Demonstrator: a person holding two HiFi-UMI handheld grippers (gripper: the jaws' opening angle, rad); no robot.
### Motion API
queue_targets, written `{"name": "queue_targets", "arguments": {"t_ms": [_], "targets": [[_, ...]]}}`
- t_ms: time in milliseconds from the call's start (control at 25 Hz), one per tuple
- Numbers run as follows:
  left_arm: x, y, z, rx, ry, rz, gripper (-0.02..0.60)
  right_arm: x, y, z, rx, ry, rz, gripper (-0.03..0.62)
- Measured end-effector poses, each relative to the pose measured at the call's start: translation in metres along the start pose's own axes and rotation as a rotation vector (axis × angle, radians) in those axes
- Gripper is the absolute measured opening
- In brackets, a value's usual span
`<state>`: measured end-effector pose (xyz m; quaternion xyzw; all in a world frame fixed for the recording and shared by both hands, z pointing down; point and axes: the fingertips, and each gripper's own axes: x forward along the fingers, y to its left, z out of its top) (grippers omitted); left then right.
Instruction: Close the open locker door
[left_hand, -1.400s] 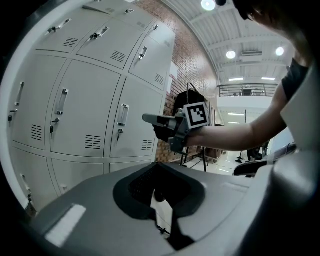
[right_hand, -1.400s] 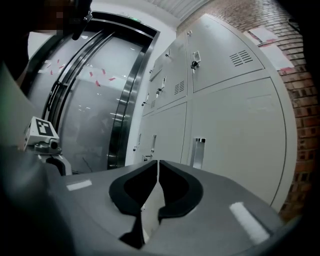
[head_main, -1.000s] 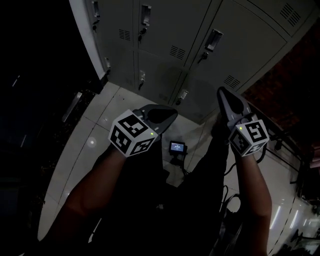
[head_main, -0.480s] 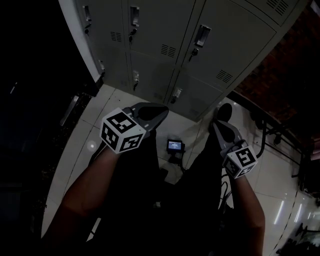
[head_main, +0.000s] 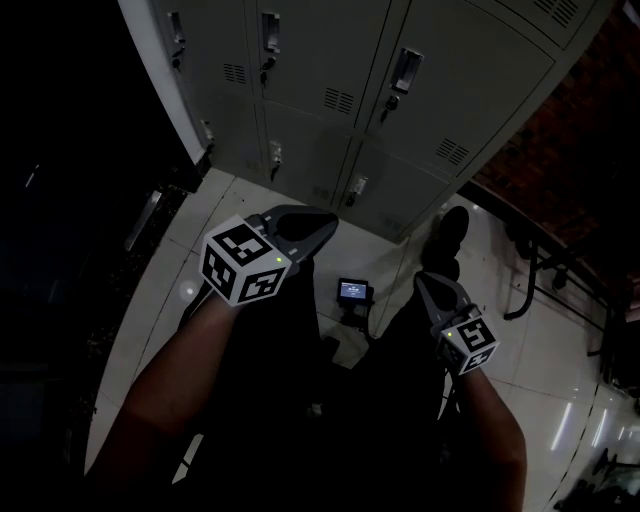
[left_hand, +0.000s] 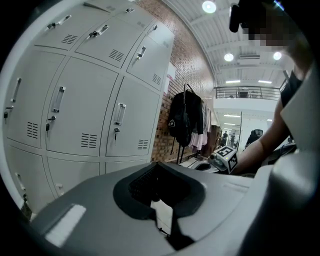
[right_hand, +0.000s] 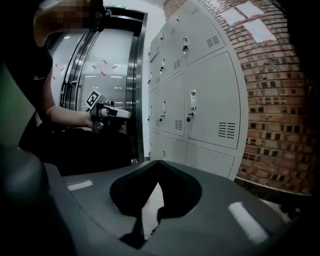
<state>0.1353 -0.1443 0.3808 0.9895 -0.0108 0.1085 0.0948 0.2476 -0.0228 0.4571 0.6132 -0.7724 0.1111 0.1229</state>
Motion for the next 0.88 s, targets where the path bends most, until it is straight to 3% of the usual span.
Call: {"name": "queue_targets", "arguments": {"t_ms": [880], "targets": [[0.0009, 0.0011, -0.0015, 0.007, 0.009, 0.010, 0.012, 0.0001, -0.0086, -0.0052, 0.016, 0.009, -0.010, 0.002]]}}
